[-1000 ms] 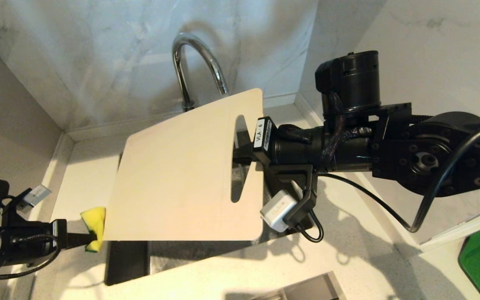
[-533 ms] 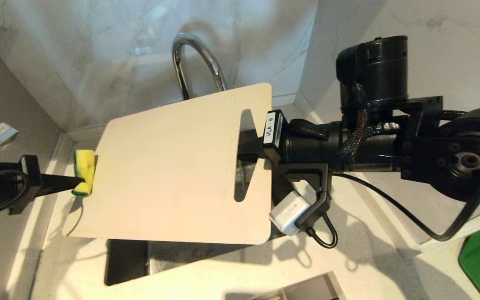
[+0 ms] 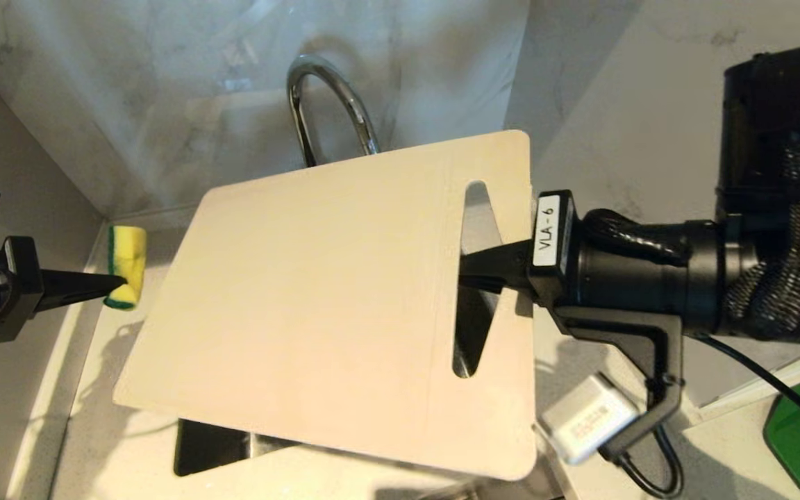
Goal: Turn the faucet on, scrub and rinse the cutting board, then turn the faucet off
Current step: Put down the cutting board
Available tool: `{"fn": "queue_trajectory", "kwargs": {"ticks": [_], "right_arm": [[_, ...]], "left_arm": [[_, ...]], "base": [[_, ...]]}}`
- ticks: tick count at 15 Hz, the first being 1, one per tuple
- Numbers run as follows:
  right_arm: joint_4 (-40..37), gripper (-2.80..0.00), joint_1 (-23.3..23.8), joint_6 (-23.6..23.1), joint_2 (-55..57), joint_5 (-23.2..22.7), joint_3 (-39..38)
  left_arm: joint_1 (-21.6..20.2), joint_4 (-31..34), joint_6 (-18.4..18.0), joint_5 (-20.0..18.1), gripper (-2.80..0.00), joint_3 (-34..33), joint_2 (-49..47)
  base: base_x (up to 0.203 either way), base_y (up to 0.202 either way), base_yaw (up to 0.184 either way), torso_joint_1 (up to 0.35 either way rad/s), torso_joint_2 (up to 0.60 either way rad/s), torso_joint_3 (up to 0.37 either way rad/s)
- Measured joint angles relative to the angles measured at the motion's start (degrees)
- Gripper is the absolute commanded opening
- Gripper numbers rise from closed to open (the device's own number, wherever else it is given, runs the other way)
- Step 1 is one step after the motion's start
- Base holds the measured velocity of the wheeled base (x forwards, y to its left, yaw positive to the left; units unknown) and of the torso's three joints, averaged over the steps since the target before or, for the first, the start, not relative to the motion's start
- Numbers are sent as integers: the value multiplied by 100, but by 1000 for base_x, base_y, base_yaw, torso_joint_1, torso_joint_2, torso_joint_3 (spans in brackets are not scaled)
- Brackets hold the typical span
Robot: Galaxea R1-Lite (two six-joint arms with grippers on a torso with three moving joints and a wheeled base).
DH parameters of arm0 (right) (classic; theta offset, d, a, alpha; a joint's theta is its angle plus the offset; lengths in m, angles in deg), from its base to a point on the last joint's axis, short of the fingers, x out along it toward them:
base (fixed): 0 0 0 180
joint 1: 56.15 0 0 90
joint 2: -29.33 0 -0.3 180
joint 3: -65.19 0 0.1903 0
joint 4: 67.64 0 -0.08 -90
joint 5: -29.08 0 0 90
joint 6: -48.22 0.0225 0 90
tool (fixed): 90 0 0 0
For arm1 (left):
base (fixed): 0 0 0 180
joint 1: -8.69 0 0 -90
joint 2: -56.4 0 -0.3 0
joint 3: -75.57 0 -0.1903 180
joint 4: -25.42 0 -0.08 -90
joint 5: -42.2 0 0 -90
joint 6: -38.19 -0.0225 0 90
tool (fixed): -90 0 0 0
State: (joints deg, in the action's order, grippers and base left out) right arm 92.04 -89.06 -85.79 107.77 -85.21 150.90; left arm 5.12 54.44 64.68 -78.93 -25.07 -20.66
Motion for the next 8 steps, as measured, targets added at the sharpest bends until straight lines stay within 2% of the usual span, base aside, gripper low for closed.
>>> {"fn": "queue_trajectory", "kwargs": {"ticks": [3,8], "right_arm": [[13,-280,-4,184,-651,289,-610],[20,-280,-4,763,-1828,955,-1502]], "left_arm": [[111,-6,11,-21,-280,27,-21],[336,-14,16,-6,-280,117,-167]], "base": [[0,0,0,0,0,0],[0,0,0,0,0,0]]}}
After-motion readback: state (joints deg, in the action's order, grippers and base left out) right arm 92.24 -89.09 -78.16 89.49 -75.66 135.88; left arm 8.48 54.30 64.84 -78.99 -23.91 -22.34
